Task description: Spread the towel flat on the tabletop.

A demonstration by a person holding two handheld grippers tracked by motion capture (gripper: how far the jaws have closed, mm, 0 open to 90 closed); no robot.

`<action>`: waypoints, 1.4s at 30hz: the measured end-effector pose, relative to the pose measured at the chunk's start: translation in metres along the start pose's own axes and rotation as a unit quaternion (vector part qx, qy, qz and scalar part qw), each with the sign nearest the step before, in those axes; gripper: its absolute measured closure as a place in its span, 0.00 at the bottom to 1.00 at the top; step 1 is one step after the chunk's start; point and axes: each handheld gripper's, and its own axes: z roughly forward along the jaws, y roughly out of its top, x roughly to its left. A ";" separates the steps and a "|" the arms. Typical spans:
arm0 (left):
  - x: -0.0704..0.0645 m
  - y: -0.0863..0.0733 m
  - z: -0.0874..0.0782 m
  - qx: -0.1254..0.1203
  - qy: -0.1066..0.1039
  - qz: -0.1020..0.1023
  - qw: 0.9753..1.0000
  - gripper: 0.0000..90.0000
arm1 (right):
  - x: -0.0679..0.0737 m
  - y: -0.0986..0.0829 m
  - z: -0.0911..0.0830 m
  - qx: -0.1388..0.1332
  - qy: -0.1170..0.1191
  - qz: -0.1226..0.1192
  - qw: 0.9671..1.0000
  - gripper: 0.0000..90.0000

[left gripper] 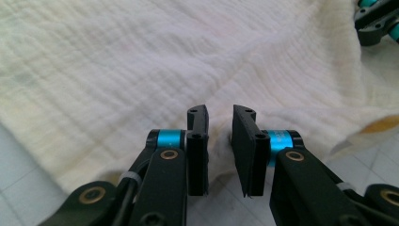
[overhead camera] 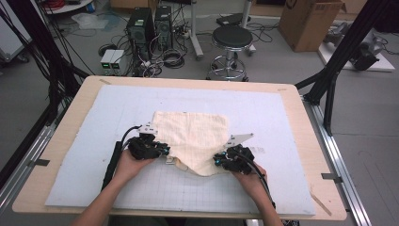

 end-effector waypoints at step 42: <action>-0.027 -0.028 -0.065 -0.039 -0.015 0.064 0.997 0.97 | 0.030 -0.014 -0.013 -0.012 0.050 -0.045 0.998 0.99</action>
